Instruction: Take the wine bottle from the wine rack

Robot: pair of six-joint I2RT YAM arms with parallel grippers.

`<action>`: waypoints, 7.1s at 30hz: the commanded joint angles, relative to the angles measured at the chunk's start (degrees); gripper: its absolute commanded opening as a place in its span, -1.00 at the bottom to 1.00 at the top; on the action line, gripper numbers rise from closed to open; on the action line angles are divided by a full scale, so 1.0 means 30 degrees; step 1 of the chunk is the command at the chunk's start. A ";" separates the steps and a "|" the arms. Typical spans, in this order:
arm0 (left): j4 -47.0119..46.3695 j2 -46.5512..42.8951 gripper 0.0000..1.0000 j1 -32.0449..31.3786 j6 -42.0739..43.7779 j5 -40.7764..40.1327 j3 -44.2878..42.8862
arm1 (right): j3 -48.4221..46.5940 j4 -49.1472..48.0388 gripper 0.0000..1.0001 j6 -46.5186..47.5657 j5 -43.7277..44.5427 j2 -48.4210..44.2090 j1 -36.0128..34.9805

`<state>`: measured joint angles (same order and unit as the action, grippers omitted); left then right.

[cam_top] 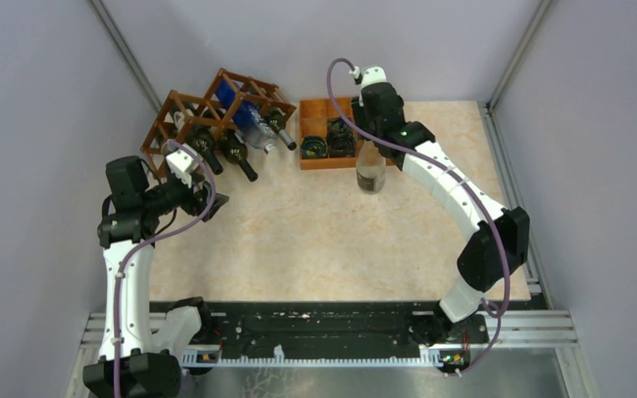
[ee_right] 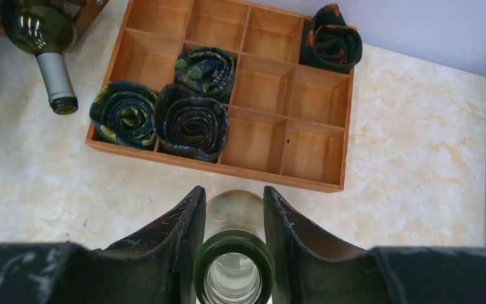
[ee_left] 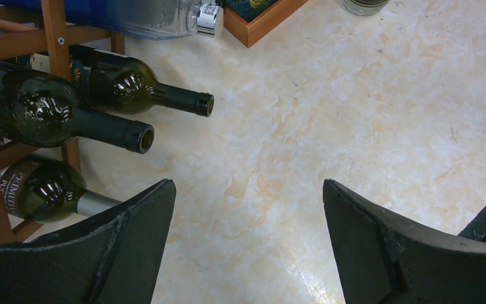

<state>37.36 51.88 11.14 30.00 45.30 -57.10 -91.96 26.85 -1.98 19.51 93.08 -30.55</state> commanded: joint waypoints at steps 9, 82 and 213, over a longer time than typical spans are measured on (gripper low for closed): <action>-0.0230 0.0161 0.86 0.0067 -0.0172 0.0632 -0.0507 | -0.0080 -0.5854 -1.00 -0.1685 -0.0598 -0.0743 0.0945; -0.1672 0.9526 0.97 -0.7106 1.4006 -0.5166 -0.5679 | 1.5859 -0.6794 0.89 -0.9186 -0.7546 -0.9955 -0.5790; 0.3276 0.2385 -1.00 -1.8126 2.1243 -0.8630 -0.3153 | 2.0155 -1.0671 0.97 -0.1561 -0.6918 -1.8219 -0.5959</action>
<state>48.18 59.57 -43.00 99.42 13.91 -59.57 -33.61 11.81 -15.14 5.52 40.16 -47.86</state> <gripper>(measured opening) 0.686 0.985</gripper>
